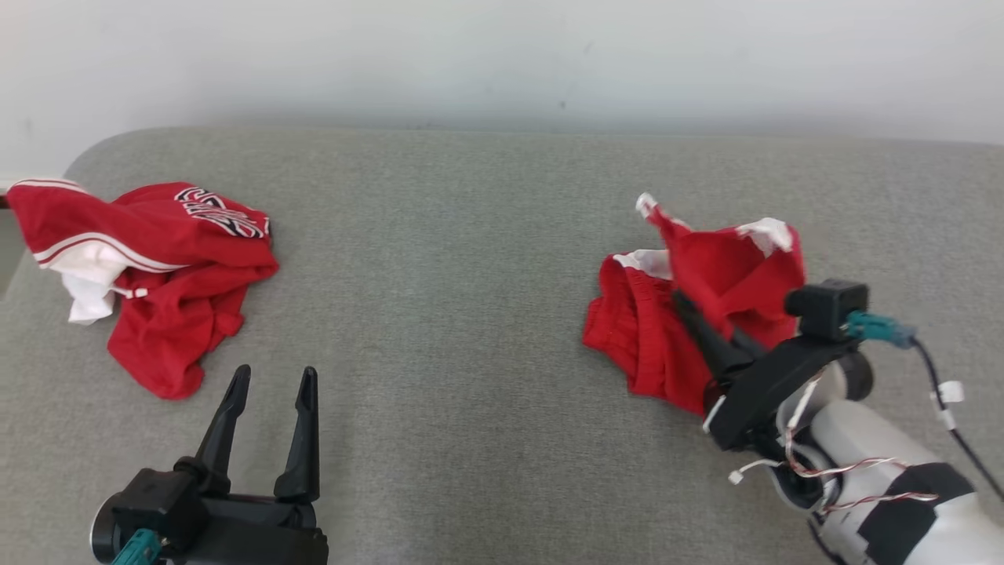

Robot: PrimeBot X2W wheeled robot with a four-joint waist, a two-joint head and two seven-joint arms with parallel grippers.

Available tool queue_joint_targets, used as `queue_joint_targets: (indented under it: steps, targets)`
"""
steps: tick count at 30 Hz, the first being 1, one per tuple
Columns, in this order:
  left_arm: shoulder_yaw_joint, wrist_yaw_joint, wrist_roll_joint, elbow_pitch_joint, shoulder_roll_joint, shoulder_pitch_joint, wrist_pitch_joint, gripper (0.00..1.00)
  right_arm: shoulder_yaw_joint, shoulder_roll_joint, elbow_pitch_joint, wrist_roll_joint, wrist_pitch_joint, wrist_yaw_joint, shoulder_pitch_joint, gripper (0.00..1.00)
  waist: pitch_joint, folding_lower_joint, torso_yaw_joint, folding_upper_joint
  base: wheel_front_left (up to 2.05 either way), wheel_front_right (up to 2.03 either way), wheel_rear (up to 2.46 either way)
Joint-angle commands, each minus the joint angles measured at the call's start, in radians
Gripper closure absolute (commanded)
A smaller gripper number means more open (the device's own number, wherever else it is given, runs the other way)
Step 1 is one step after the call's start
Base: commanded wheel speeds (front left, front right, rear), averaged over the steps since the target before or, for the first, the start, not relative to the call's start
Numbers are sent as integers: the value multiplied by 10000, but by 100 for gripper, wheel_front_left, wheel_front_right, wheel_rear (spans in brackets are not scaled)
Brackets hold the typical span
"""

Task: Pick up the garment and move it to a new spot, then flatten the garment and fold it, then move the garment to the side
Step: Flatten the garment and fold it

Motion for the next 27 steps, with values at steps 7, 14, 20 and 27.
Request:
queue_joint_targets:
  steps: [7,14,20,27]
  targets:
    - [0,16,-46,88,-53,-147,-4,0,342,770,970,-388,80,-25,175,100,157,0,439,-1,0,0,0]
    - [122,16,13,120,-90,-104,-4,0,355,696,1105,-768,-649,-25,19,0,115,0,249,-1,0,0,0]
    - [205,16,34,59,-107,-77,-4,0,-216,313,595,-970,-1079,-25,307,0,69,0,18,-1,0,0,0]
    - [358,16,91,-99,-128,14,-4,0,-1642,-157,234,-1570,-1199,-25,927,0,113,0,-254,-1,0,0,0]
